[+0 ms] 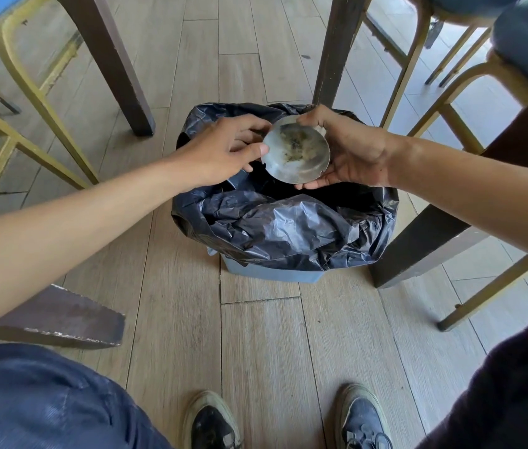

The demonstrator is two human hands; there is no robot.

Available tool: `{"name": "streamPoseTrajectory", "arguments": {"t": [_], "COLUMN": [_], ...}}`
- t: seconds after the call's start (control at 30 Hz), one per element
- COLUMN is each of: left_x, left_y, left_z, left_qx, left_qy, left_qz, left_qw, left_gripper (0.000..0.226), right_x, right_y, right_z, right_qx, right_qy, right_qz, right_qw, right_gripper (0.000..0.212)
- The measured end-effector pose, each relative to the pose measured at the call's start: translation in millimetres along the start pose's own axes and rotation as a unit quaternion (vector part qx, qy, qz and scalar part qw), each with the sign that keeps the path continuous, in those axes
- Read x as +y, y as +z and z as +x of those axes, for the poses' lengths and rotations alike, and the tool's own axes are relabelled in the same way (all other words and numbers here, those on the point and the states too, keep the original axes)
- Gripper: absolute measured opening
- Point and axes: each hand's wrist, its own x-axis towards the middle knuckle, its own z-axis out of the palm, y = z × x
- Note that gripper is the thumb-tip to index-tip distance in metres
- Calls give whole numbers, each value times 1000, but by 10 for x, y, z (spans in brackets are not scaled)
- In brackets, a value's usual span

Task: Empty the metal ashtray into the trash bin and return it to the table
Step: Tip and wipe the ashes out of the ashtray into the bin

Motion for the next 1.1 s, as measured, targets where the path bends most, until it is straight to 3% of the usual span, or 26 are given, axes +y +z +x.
{"name": "streamPoseTrajectory", "arguments": {"t": [0.17, 0.43, 0.67, 0.83, 1.0, 1.1], "left_x": [-17, -67, -73, -67, -46, -32], "left_y": [-20, -19, -37, -29, -4, 35], "left_z": [-21, -44, -41, -42, -55, -54], "left_qx": [-17, -40, -21, -12, -21, -12], "left_qy": [-9, -12, -18, -22, -18, -1], "left_qz": [61, 88, 88, 86, 73, 75], "left_qw": [998, 995, 996, 996, 997, 997], "left_gripper": [47, 46, 39, 36, 47, 48], "right_x": [28, 82, 16, 6, 21, 26], "right_y": [44, -19, -24, 1, 17, -2], "right_z": [-14, 15, -30, -48, -31, -11], "right_qx": [39, 93, 120, 115, 74, 54], "right_qy": [-74, -85, -83, -71, -18, 22], "right_qz": [-148, -323, -257, -214, -39, 7], "right_qw": [986, 938, 955, 967, 996, 998], "right_gripper": [29, 60, 69, 61, 39, 47]}}
